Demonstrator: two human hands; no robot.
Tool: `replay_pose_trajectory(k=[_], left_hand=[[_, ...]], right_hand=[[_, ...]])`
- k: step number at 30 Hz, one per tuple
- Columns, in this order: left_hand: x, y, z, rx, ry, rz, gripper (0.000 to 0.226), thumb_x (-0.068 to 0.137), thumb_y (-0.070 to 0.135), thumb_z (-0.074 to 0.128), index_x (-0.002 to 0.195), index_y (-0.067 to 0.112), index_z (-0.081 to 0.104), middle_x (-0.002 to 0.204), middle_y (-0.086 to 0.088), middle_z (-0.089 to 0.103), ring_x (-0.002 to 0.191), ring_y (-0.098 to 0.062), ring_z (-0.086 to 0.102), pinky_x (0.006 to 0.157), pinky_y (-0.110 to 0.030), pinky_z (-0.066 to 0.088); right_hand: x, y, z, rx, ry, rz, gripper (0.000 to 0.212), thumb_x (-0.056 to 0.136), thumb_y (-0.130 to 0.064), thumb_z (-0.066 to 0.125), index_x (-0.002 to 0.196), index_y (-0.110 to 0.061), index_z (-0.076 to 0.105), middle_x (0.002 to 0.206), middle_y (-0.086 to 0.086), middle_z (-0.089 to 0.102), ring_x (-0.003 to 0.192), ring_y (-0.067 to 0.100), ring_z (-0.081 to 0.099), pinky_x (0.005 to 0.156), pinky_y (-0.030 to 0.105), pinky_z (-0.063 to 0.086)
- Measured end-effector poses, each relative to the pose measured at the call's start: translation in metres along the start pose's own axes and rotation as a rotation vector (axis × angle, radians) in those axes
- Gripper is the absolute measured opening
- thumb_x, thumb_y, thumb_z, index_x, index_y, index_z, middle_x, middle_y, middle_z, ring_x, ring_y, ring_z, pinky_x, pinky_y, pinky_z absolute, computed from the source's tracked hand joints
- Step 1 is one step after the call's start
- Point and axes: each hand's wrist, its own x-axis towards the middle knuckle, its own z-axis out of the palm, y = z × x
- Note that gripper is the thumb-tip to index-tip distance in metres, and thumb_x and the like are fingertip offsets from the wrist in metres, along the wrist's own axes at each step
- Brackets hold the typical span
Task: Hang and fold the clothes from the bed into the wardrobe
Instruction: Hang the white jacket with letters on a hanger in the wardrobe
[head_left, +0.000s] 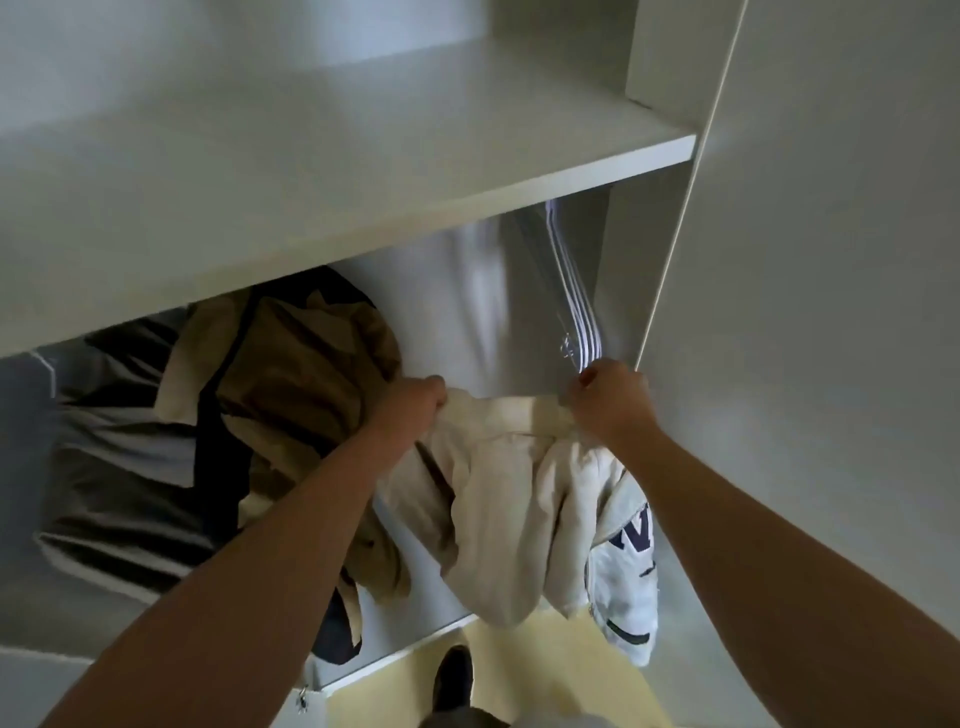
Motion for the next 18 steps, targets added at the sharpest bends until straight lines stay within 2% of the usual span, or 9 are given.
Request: replay_pose_trajectory(k=[2,4,8,12,16,18], left_hand=[[0.022,0.016,-0.003,-0.006,-0.024,0.032,0.019,0.094,0.016,0.052,0.082,0.008,0.064,0.075,-0.003,0.056,0.06,-0.009,0.044,0.059,-0.031,0.043],[0.045,0.029,-0.01,0.041,-0.057,0.072,0.026,0.094,0.017,0.052,0.068,0.02,0.052,0.07,0.004,0.049,0.06,-0.008,0.044,0.065,-0.031,0.043],[0.087,0.039,-0.019,0.01,-0.088,0.124,0.025,0.091,0.019,0.052,0.066,0.021,0.049,0.068,0.003,0.049,0.06,-0.012,0.045,0.062,-0.032,0.042],[0.118,0.04,-0.017,-0.02,-0.076,0.162,0.043,0.092,0.014,0.052,0.051,0.019,0.042,0.059,0.0,0.04,0.063,-0.019,0.037,0.06,-0.034,0.032],[0.136,0.041,-0.017,-0.042,-0.123,0.158,0.034,0.09,0.018,0.053,0.057,0.02,0.044,0.064,0.0,0.045,0.067,-0.02,0.041,0.064,-0.035,0.035],[0.141,0.04,-0.018,-0.063,-0.131,0.149,0.031,0.09,0.018,0.054,0.061,0.019,0.044,0.069,-0.001,0.045,0.071,-0.02,0.043,0.068,-0.034,0.036]], right_hand=[[0.021,-0.007,0.007,-0.029,0.032,0.083,0.024,0.092,-0.03,0.054,0.105,-0.016,0.07,0.099,0.012,0.072,0.095,0.034,0.069,0.086,0.043,0.059],[0.04,-0.011,0.014,-0.046,0.059,0.161,0.028,0.091,-0.033,0.059,0.112,-0.016,0.065,0.103,0.012,0.069,0.098,0.035,0.068,0.088,0.044,0.058],[0.067,-0.014,0.028,-0.151,0.177,0.192,0.04,0.089,-0.052,0.06,0.111,-0.019,0.057,0.088,0.007,0.062,0.086,0.035,0.064,0.072,0.036,0.047],[0.088,-0.018,0.038,-0.259,0.264,0.182,0.038,0.089,-0.041,0.057,0.117,-0.017,0.049,0.064,-0.003,0.043,0.064,0.028,0.05,0.061,0.035,0.041],[0.097,-0.024,0.041,-0.308,0.265,0.17,0.035,0.095,-0.037,0.057,0.12,-0.015,0.046,0.065,-0.003,0.039,0.072,0.031,0.059,0.062,0.038,0.044],[0.1,-0.024,0.042,-0.33,0.264,0.165,0.032,0.093,-0.026,0.057,0.122,-0.015,0.047,0.065,-0.003,0.034,0.079,0.034,0.062,0.065,0.039,0.043]])
